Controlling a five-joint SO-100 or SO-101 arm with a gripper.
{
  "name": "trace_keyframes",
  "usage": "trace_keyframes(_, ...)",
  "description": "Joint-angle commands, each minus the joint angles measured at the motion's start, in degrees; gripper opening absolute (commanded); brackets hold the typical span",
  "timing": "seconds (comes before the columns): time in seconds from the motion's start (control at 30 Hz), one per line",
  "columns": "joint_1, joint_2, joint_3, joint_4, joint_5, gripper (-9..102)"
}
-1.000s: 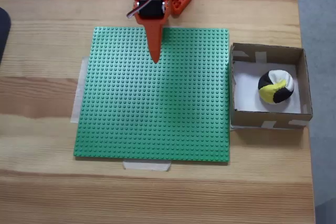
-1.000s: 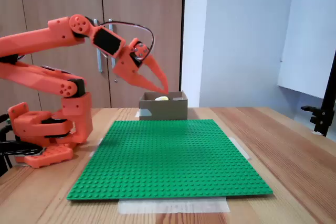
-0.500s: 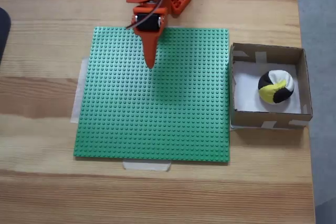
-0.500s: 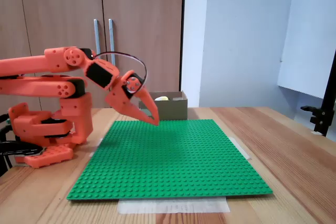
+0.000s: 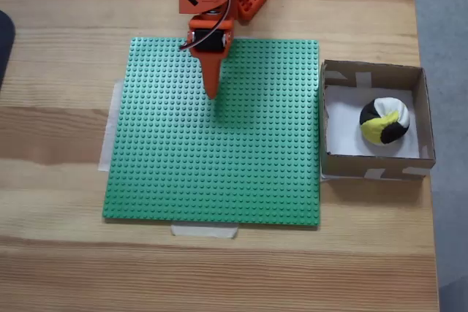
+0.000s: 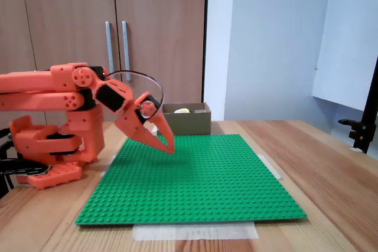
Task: Pick the ball and put it in the box.
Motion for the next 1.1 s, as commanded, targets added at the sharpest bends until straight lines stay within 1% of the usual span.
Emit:
trace_keyframes(0.0, 0.7, 0.5, 2.2, -1.3, -1.0, -1)
trace_keyframes(1.07, 0.7, 0.5, 5.8, -3.8, -0.3, -1)
